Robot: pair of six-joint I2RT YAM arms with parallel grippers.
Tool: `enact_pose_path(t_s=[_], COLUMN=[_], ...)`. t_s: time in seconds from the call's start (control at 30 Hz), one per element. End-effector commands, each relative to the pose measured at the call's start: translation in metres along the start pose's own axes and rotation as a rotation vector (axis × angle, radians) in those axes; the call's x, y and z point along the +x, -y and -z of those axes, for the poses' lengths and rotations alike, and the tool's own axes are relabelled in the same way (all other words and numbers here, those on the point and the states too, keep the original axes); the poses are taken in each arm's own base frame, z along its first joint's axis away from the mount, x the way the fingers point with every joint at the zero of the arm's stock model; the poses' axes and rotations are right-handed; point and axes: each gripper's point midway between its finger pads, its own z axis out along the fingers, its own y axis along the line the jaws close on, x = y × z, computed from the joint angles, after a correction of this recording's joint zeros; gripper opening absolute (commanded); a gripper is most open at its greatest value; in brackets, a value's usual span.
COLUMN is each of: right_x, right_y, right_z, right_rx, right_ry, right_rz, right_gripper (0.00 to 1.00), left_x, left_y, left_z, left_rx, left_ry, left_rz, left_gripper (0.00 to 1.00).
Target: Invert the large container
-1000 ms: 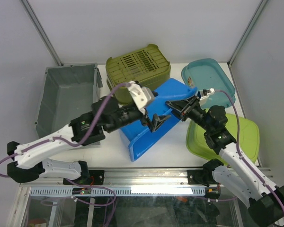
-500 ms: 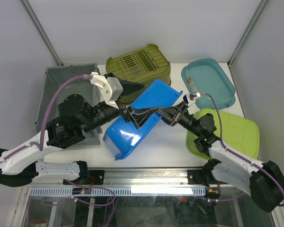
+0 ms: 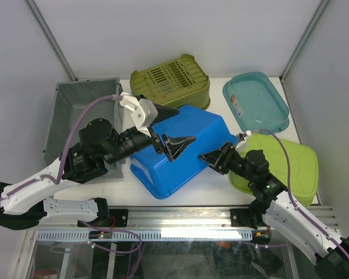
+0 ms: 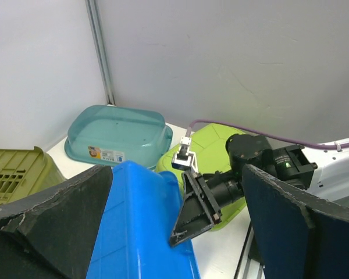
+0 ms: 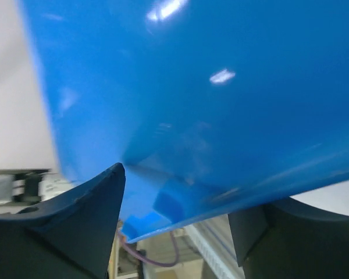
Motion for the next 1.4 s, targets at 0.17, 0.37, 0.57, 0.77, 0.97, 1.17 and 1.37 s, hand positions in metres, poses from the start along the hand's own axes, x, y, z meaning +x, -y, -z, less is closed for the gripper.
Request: enact_pose_path(t_s=[0.17, 0.37, 0.57, 0.77, 0.97, 1.17, 1.37], right_x=[0.000, 0.003, -0.006, -0.047, -0.100, -0.114, -0.054], right_y=[0.051, 0.074, 0.080, 0.052, 0.029, 0.023, 0.076], right_z=[0.003, 0.016, 0.034, 0.049, 0.076, 0.080, 0.080], right_rx=[0.329, 0.554, 0.729, 0.735, 0.800, 0.805, 0.853], right_ry=[-0.073, -0.198, -0.252, -0.050, 0.223, 0.299, 0.082], right_rz=[0.125, 0.196, 0.253, 0.337, 0.419, 0.450, 0.292], right_gripper=[0.75, 0.79, 0.80, 0.81, 0.83, 0.86, 0.86], left_x=[0.000, 0.035, 0.080, 0.154, 0.206, 0.255, 0.284], left_y=[0.001, -0.022, -0.062, -0.128, -0.167, -0.173, -0.160], left_z=[-0.004, -0.009, -0.008, 0.006, 0.038, 0.073, 0.081], left_rx=[-0.020, -0.183, -0.403, -0.557, -0.807, -0.939, -0.894], left_ry=[0.021, -0.074, -0.200, -0.364, -0.447, -0.523, -0.579], left_rz=[0.071, 0.145, 0.270, 0.526, 0.611, 0.646, 0.676], left_gripper=[0.99, 0.99, 0.99, 0.99, 0.99, 0.99, 0.99])
